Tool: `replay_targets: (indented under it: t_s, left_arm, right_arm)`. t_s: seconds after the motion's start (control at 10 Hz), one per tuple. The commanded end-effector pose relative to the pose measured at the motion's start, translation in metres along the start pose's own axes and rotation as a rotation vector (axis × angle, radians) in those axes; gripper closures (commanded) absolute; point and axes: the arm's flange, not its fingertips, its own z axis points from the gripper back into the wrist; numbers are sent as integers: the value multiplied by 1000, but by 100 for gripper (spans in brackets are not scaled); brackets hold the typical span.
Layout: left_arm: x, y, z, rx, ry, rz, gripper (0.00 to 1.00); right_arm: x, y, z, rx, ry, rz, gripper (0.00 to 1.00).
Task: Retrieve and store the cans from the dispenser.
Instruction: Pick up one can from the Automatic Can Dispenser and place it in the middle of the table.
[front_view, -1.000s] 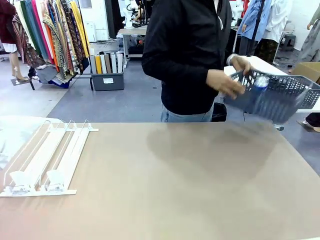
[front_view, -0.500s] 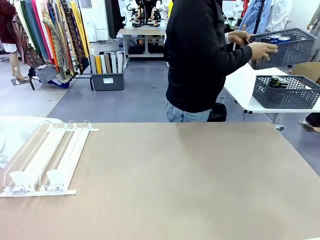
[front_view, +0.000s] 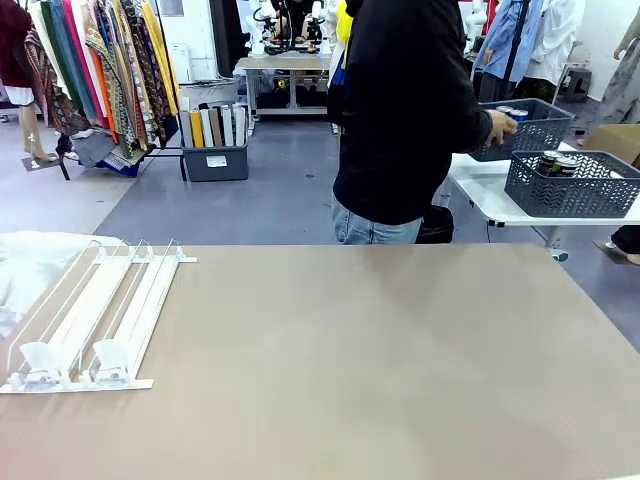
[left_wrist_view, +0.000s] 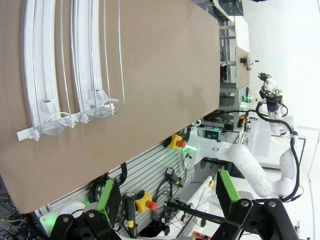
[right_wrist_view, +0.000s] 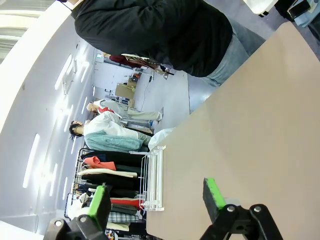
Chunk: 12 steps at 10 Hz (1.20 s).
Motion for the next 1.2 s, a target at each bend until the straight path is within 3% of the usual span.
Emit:
replay_targets:
  t_s: [0.0, 1.1]
  left_arm:
    - [-3, -2, 2, 4, 10, 1, 0]
    - [-3, -2, 2, 4, 10, 1, 0]
  right_arm:
    - [4, 1, -3, 26, -18, 25, 0]
    - [4, 1, -3, 26, -18, 25, 0]
